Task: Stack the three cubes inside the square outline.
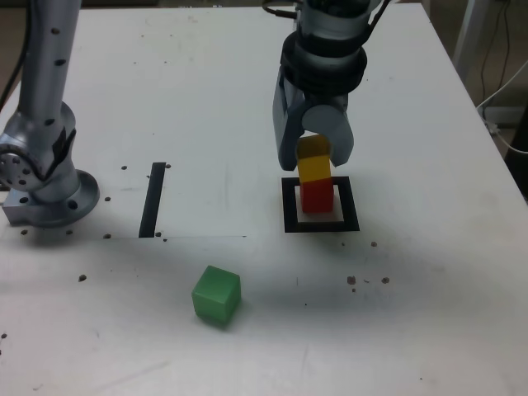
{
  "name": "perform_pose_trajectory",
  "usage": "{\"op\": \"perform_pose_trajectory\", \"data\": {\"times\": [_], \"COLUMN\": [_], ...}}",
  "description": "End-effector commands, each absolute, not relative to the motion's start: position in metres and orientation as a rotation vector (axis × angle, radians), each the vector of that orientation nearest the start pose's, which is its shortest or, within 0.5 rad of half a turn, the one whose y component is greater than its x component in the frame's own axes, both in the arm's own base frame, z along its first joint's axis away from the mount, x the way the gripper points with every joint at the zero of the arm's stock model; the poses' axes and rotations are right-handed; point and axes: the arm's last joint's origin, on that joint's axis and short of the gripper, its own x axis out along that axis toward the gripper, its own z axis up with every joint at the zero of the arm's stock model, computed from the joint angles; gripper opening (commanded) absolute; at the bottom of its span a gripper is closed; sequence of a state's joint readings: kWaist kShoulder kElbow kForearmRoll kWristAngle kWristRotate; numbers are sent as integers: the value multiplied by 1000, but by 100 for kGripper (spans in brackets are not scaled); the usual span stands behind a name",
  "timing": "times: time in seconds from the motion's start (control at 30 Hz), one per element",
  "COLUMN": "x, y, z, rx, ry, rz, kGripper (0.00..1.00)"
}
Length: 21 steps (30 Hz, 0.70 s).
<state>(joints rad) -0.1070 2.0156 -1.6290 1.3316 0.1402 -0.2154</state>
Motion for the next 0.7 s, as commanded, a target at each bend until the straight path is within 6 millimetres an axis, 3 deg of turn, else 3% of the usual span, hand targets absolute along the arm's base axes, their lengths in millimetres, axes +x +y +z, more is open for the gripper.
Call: {"op": "perform_pose_trajectory", "data": {"times": [0.0,0.47,0.57,0.67], "x": [357,364,363,363], "y": [-32,-33,-33,-33], "z": [269,263,264,264], "rx": [54,47,51,53], "ry": [1698,1689,1687,1690], "rz": [210,198,192,186], "kGripper": [13,26,45,75]}}
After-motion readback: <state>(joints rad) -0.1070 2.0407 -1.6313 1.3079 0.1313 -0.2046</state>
